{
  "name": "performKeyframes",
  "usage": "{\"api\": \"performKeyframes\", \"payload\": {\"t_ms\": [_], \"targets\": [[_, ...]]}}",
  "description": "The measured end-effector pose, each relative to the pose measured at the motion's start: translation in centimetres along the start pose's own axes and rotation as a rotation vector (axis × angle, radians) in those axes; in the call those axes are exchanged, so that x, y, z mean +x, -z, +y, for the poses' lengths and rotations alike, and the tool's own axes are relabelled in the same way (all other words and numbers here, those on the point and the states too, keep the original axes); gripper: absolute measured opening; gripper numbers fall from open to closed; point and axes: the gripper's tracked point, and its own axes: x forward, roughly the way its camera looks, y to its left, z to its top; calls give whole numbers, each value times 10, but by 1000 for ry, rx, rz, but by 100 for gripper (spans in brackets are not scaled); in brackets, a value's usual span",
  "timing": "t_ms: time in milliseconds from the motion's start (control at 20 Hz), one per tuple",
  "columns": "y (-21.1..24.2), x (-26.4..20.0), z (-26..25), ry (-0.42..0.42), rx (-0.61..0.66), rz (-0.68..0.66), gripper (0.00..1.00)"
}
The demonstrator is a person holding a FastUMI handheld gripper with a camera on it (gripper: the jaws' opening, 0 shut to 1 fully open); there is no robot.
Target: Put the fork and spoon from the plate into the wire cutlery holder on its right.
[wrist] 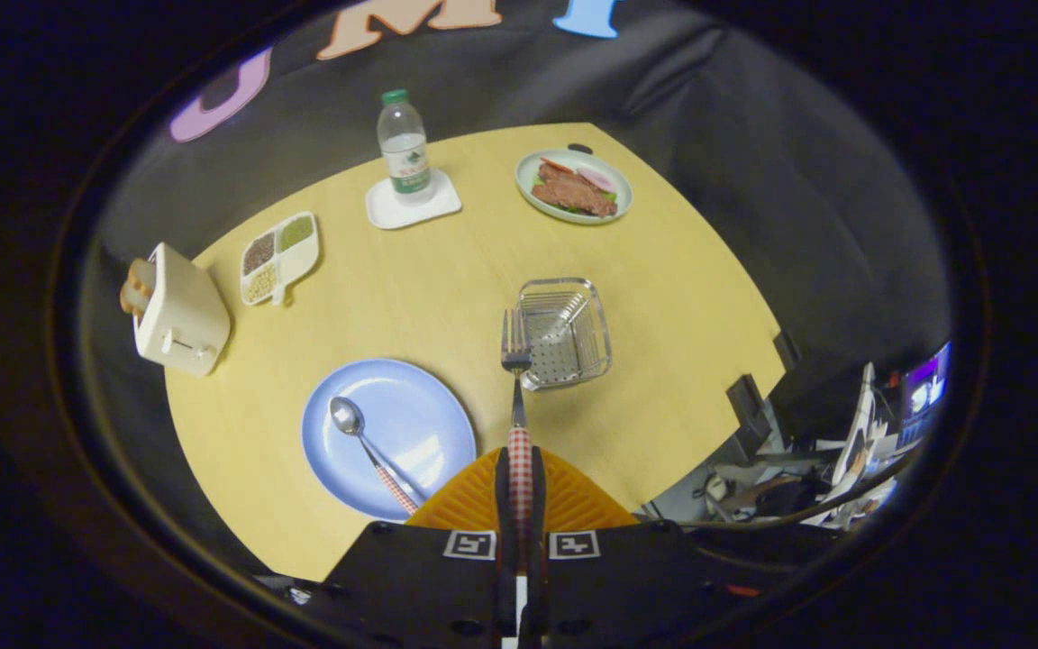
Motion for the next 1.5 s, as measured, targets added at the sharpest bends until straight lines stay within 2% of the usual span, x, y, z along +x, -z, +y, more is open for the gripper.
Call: {"api": "performKeyframes", "payload": {"t_ms": [200,550,750,1000,1500], "targets": [[-7,17,-17,32,16,145,7],[-24,62,-35,49,-124,310,8],[-30,85,-26,10,-181,336,9],[-36,84,-29,2,-185,317,17],[-34,36,-32,51,-235,194,100]]}}
